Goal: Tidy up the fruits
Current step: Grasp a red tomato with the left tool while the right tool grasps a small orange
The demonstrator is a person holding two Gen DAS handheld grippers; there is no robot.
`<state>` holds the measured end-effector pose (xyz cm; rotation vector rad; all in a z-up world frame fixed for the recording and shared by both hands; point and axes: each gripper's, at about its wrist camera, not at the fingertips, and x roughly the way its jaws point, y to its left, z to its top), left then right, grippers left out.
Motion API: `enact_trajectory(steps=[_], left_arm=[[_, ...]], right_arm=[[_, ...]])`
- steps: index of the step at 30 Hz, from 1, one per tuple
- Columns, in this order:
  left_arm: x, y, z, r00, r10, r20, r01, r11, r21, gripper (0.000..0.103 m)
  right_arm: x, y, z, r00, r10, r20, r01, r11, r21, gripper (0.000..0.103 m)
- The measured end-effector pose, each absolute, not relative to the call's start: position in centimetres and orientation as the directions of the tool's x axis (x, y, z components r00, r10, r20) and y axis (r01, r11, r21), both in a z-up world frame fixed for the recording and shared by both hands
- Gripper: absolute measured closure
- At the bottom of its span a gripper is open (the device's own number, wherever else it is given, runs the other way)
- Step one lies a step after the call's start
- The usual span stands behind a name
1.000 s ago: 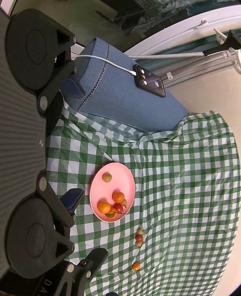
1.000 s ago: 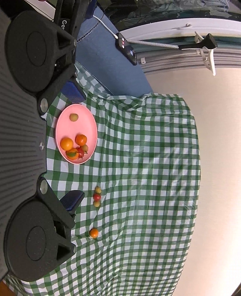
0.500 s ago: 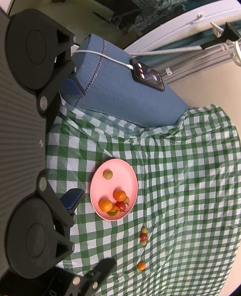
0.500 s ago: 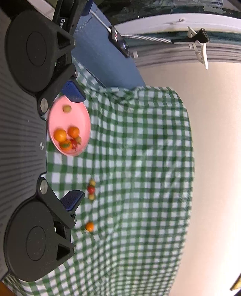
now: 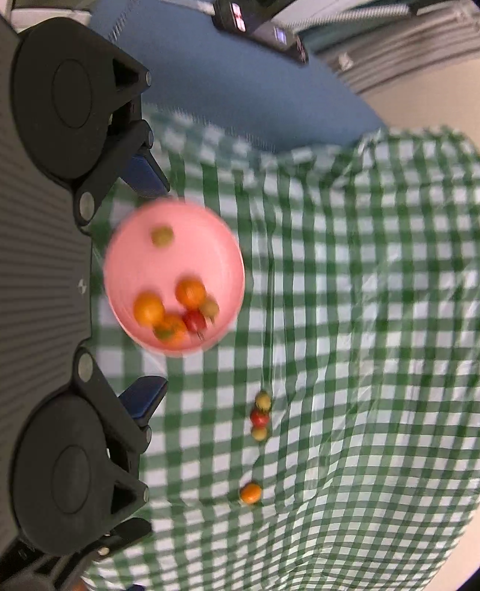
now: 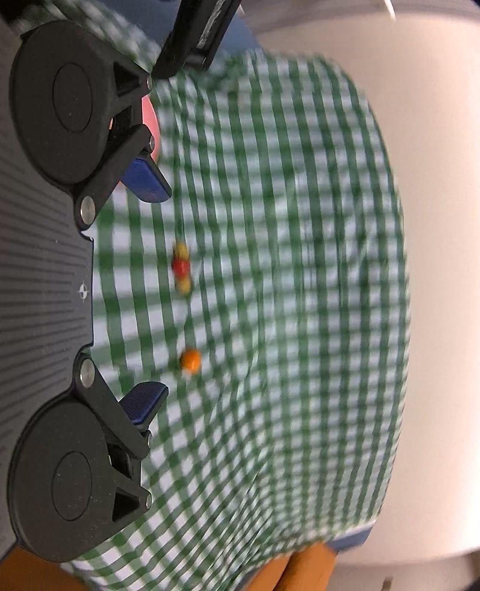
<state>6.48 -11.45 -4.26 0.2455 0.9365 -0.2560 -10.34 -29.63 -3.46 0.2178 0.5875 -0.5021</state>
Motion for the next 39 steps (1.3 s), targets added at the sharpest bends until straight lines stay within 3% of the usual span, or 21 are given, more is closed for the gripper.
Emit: enact_trajectory(steps=[5, 12, 24, 28, 29, 35, 39], left_arm=[[12.0, -18.3, -6.6, 0.463, -0.118, -0.878, 0.300, 0.953, 0.031, 0.000], [20.2, -26.6, -12.9, 0.287, -0.099, -0.953, 0.199, 0.979, -0.042, 0.000], [27.7, -33.3, -20.5, 0.213, -0.103, -0.972, 0.003, 0.995, -0.105, 0.001], [28.2, -34.3, -21.5, 0.198, -0.120, -0.973, 0.000, 0.993, -0.122, 0.007], [28.2, -34.3, -21.7, 0.197, -0.120, -0.973, -0.008, 0.992, -0.124, 0.013], [28.3, -33.8, -21.9, 0.215, -0.144, -0.966, -0.109, 0.979, -0.170, 0.030], [27.6, -32.9, -21.9, 0.233, -0.129, -0.964, -0.140, 0.976, -0.165, 0.047]], right_arm=[[-7.4, -35.5, -7.1, 0.669, -0.450, -0.591, 0.588, 0.807, 0.051, 0.001], [-0.3, -44.2, -13.2, 0.645, -0.425, -0.635, 0.567, 0.824, 0.024, 0.001], [7.4, -52.0, -21.8, 0.631, -0.311, -0.711, 0.512, 0.855, 0.081, 0.001], [8.3, -52.9, -23.4, 0.626, -0.283, -0.727, 0.498, 0.862, 0.093, 0.001], [8.5, -52.9, -23.6, 0.623, -0.289, -0.727, 0.494, 0.865, 0.080, 0.001], [8.6, -52.6, -23.9, 0.632, -0.292, -0.718, 0.470, 0.881, 0.055, 0.001], [8.5, -52.2, -23.8, 0.617, -0.317, -0.720, 0.471, 0.882, 0.016, 0.011]])
